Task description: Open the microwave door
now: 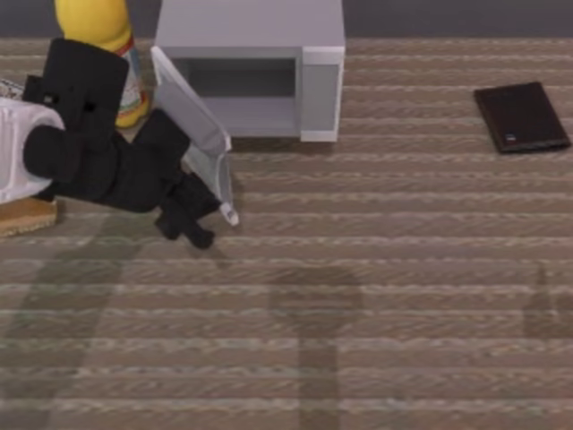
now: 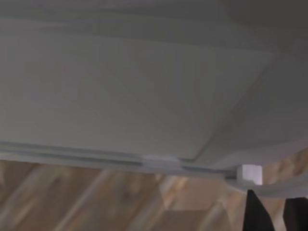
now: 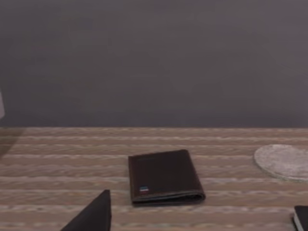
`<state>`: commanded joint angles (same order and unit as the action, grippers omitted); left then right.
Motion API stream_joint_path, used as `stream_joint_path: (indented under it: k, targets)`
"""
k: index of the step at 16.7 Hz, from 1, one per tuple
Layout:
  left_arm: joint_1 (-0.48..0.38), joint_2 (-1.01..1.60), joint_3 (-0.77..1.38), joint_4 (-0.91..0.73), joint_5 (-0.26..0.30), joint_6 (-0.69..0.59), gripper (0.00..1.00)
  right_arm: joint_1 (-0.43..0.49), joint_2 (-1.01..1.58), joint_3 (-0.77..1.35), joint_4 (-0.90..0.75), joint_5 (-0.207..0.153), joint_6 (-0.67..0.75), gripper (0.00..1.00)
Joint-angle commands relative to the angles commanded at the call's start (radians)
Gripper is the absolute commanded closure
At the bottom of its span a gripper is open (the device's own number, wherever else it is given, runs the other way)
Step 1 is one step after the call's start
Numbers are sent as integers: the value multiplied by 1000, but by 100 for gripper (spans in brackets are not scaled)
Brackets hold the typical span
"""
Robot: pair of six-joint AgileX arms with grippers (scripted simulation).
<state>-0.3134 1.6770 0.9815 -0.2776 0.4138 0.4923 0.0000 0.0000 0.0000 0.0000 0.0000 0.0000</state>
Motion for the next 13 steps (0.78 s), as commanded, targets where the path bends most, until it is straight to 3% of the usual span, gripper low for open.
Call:
stream_joint_path:
  k: [13]
  targets:
    - [6,1,-1,-14,18,22,100,0,0,0,0,0,0,0]
